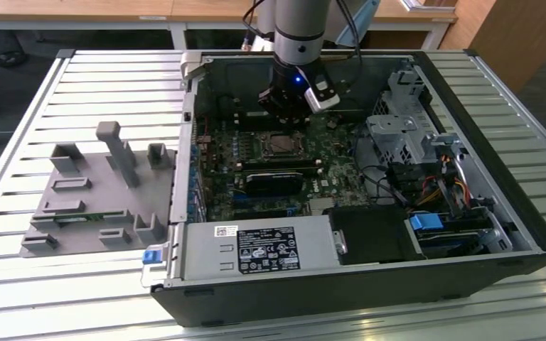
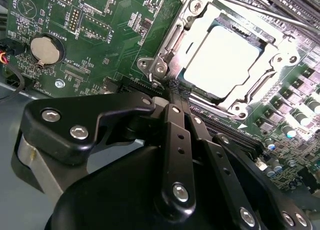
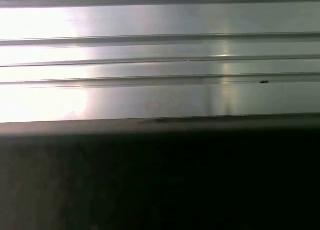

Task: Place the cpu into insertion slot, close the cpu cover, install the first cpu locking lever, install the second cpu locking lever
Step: 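Install the first cpu locking lever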

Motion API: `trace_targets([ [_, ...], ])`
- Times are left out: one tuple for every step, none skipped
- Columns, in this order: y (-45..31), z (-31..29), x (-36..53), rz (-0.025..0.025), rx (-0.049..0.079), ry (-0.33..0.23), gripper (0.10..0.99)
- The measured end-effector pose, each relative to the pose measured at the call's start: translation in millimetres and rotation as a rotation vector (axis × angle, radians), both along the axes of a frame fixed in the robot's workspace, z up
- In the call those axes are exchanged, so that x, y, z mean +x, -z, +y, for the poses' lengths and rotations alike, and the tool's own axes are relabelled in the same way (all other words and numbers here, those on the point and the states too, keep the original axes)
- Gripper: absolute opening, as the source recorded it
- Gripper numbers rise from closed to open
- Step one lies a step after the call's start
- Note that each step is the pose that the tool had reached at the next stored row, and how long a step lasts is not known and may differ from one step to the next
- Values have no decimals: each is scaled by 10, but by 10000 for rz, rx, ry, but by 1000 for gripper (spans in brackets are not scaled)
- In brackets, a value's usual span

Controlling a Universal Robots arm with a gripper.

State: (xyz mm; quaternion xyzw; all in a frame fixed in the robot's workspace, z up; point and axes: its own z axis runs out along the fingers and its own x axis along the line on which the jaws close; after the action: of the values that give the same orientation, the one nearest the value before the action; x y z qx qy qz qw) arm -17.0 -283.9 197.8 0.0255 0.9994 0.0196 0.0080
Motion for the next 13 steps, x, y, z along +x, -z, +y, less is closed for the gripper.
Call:
trace_targets([
  [1, 1, 0, 0, 0, 0, 106],
  [1, 3, 0, 0, -2, 1, 106],
  [4, 6, 0, 0, 0, 2, 106],
  [7, 9, 0, -1, 2, 1, 106],
  [10, 11, 0, 2, -2, 0, 106],
  [12, 14, -1, 3, -5, 1, 106],
  [14, 16, -1, 3, -6, 0, 106],
  [14, 17, 0, 3, -5, -1, 106],
  [15, 18, 0, 2, -3, -1, 106],
  [15, 19, 0, 0, 0, -1, 106],
  [12, 20, 0, -2, 4, 1, 106],
  [5, 21, 1, -7, 12, 0, 106],
  [-7, 22, 1, -7, 13, 1, 106],
])
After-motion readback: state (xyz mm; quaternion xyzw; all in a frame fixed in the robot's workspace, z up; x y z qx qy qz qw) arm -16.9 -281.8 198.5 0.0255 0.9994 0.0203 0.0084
